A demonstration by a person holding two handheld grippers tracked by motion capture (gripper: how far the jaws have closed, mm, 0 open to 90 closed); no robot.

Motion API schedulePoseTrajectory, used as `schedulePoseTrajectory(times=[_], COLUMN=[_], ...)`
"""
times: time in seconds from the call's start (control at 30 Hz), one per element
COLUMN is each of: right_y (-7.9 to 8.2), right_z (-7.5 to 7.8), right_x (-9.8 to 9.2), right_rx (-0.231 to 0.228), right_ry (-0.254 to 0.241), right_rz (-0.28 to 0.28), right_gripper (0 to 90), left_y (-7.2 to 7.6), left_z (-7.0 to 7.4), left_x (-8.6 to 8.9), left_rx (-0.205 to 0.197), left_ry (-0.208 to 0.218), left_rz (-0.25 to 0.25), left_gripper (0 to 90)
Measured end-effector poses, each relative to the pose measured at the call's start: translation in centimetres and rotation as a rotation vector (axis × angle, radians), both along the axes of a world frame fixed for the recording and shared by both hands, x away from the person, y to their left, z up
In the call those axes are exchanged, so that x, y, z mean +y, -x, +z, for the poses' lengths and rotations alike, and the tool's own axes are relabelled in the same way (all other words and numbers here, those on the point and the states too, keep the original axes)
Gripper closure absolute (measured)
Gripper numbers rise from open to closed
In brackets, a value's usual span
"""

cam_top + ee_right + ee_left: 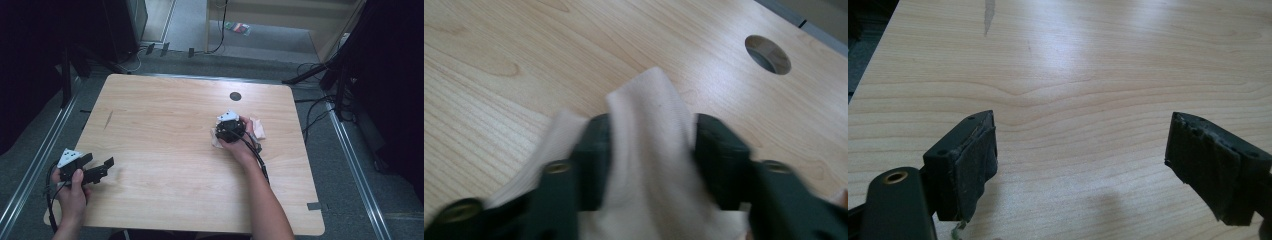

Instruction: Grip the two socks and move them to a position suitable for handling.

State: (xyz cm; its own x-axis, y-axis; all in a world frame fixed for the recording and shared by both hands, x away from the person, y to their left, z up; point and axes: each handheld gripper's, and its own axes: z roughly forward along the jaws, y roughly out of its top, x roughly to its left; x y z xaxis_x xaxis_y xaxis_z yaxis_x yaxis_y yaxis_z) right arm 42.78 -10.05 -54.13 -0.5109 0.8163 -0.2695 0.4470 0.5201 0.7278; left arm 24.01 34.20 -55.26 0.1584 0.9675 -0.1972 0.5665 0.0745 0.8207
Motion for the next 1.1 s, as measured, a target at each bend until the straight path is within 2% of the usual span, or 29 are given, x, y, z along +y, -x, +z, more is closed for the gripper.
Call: schedulePoseTrajectory(times=[0.07,0.2,0.37,0.5,0.57,0.7,0.77,0.87,1.0,1.1], right_y=[0.2,0.5,1.7,3.7,5.0,7.8,9.1,10.5,11.7,12.0], right_z=[-0.1,0.9,3.7,6.4,7.6,9.1,9.1,8.1,5.9,4.2], right_x=[-0.2,-1.0,-1.5,-1.0,-0.5,1.0,1.8,2.9,4.3,5.2], right_rx=[0.004,0.002,-0.037,-0.056,-0.058,-0.015,0.008,0.046,0.112,0.132], right_ry=[-0.018,-0.114,-0.241,-0.305,-0.339,-0.384,-0.389,-0.394,-0.39,-0.357], right_rz=[-0.009,-0.006,0.023,0.049,0.065,0.096,0.106,0.107,0.101,0.1], right_gripper=[71.4,80.6,83.3,83.6,83.6,83.6,83.6,83.7,83.7,83.7], left_y=[0.0,0.0,0.0,0.0,0.0,0.0,0.0,0.0,0.0,0.0], left_z=[0.0,0.0,0.0,0.0,0.0,0.0,0.0,0.0,0.0,0.0], left_x=[0.0,0.0,-0.1,-0.1,-0.1,-0.1,-0.1,-0.1,-0.1,-0.1], left_rx=[-0.001,0.0,-0.001,-0.001,-0.001,0.001,0.001,0.0,0.0,0.0], left_ry=[-0.001,0.0,-0.003,-0.005,-0.007,-0.013,-0.017,-0.014,-0.013,-0.011], left_rz=[0.002,0.0,0.002,0.002,0.002,-0.001,-0.002,0.0,0.0,0.001], left_gripper=[13.9,13.9,13.9,13.9,13.9,14.1,14.1,14.1,14.1,14.1])
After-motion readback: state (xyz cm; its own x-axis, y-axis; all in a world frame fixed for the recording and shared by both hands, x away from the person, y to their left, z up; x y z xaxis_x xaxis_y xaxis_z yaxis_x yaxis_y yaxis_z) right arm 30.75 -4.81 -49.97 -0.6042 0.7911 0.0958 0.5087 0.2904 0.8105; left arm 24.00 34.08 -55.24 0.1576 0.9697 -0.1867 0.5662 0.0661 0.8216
